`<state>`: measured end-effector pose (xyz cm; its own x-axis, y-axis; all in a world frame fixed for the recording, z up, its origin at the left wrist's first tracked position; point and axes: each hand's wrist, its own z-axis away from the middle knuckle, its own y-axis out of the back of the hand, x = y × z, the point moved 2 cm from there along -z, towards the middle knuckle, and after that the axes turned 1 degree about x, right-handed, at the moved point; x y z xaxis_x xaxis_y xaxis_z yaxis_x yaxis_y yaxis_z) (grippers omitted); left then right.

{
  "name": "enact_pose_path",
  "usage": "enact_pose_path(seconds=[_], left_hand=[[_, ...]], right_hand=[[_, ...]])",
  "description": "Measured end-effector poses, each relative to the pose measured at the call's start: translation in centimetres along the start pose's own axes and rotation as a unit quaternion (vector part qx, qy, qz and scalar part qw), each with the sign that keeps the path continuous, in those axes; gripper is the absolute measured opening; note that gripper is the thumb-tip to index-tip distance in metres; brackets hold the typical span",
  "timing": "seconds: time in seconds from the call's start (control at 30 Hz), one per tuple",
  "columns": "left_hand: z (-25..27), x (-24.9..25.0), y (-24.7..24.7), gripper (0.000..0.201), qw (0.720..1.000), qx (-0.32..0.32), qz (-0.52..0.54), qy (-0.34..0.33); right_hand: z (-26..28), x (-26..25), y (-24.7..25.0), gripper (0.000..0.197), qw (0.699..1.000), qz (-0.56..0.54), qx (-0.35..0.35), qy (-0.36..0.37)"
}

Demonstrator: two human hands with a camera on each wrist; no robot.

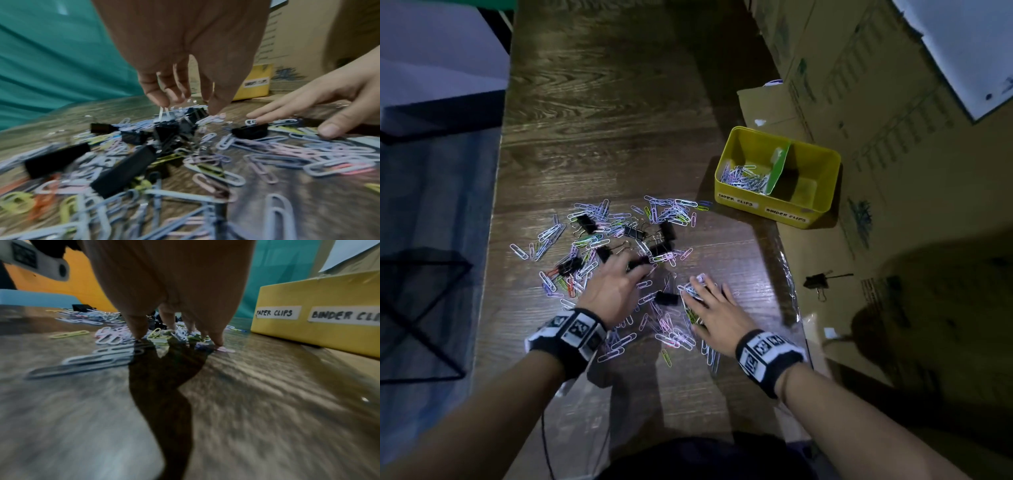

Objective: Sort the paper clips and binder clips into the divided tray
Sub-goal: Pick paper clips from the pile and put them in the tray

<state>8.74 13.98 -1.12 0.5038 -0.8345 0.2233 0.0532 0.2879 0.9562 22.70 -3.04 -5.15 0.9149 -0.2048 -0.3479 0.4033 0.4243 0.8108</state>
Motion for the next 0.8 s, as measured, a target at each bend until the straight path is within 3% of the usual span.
enact_pose_path(seconds=[0.07,0.17,0.23,0.33,0.4,0.47,0.53,0.63,0.7,0.8], left_hand=[[0.6,2.2,-0.5,0.042,0.997,0.000,-0.011,-0.072],[0.9,4.9,-2.4,0.040,0.989,-0.074,-0.020,-0.125],[0.4,4.5,-3.4,0.038,0.990,-0.103,-0.018,-0.093],[-0.3,2.7,-3.4,0.037,0.995,-0.092,-0.019,-0.036],[-0.1,2.4,-2.6,0.038,0.996,-0.068,-0.025,-0.048],[0.9,3.0,-1.9,0.040,0.994,-0.060,-0.030,-0.083],[2.8,4.0,-2.2,0.048,0.989,-0.111,0.006,-0.101],[4.9,5.8,-4.1,0.072,0.980,-0.181,0.043,-0.071],[4.7,7.0,-5.4,0.080,0.983,-0.174,0.038,-0.051],[3.0,8.5,-6.4,0.090,0.986,-0.161,0.043,-0.016]], right_hand=[[1.3,0.2,-0.6,0.067,1.000,-0.010,0.002,0.000],[2.0,0.3,-0.9,0.064,1.000,-0.011,0.015,-0.011],[2.3,0.2,-0.9,0.063,1.000,-0.014,0.017,-0.016],[2.9,-0.3,-1.1,0.063,1.000,-0.027,0.010,-0.009],[3.4,-0.3,-1.0,0.070,0.998,-0.053,0.027,-0.023],[3.8,0.0,-0.7,0.087,0.993,-0.076,0.053,-0.070],[4.3,0.3,-0.8,0.109,0.986,-0.079,0.058,-0.133],[4.3,0.4,-1.4,0.130,0.979,-0.061,0.040,-0.188],[4.0,0.2,-1.9,0.130,0.979,-0.050,0.054,-0.192],[3.5,-0.3,-2.0,0.113,0.976,-0.082,0.101,-0.177]])
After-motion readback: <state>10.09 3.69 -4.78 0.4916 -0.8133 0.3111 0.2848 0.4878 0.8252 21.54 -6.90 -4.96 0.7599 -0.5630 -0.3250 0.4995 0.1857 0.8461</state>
